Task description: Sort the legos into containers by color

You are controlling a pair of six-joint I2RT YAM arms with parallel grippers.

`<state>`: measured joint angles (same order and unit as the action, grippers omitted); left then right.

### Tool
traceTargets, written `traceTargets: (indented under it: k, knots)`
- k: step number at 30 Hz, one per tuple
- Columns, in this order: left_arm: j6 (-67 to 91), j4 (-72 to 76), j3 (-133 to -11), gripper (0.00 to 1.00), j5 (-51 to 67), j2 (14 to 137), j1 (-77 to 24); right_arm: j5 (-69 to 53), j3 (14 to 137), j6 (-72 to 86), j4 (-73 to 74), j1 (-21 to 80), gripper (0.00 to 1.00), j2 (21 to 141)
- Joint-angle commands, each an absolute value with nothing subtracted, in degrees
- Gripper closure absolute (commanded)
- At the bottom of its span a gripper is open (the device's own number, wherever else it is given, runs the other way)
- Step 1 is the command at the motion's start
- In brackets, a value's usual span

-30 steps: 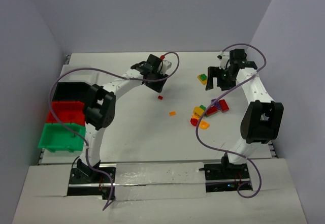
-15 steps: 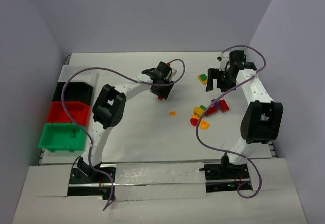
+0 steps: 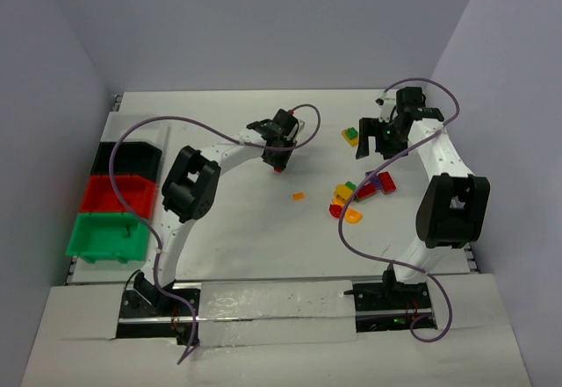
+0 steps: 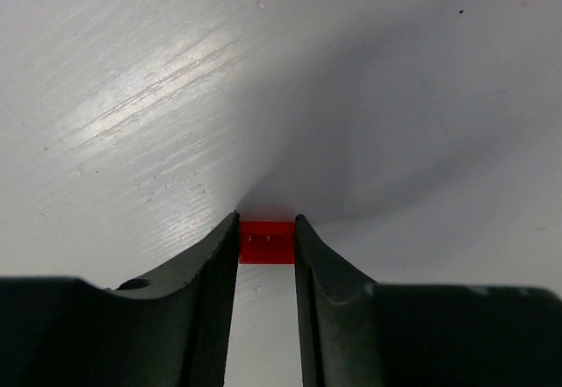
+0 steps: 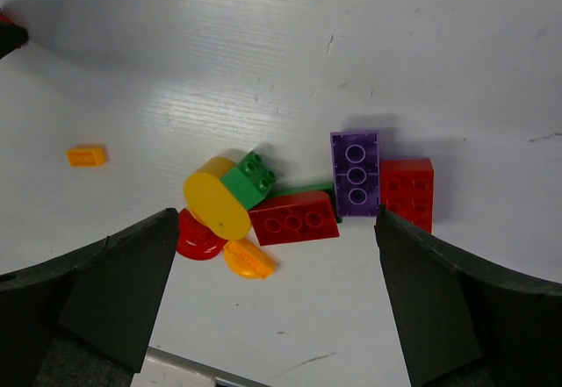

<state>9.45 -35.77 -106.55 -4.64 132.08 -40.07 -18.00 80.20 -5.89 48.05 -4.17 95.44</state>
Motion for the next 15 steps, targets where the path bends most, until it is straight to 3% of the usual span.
traceTargets:
  k: [1,10,15]
  knots:
    - [9.9,-36.7,-105.0,0.68,-4.9,131.7,-40.4,-17.7,81.1,-6.4,47.0,-4.7,0.00,93.1]
    - [7.3,-39.5,-100.2,0.97,-3.8,117.1,-34.5,-18.7,82.3,-6.0,47.2,-4.0,0.00,92.7]
    - [5.0,-41.5,-90.8,1.00,-4.0,103.6,-26.2,-18.5,81.7,-5.8,46.4,-2.0,0.00,92.6]
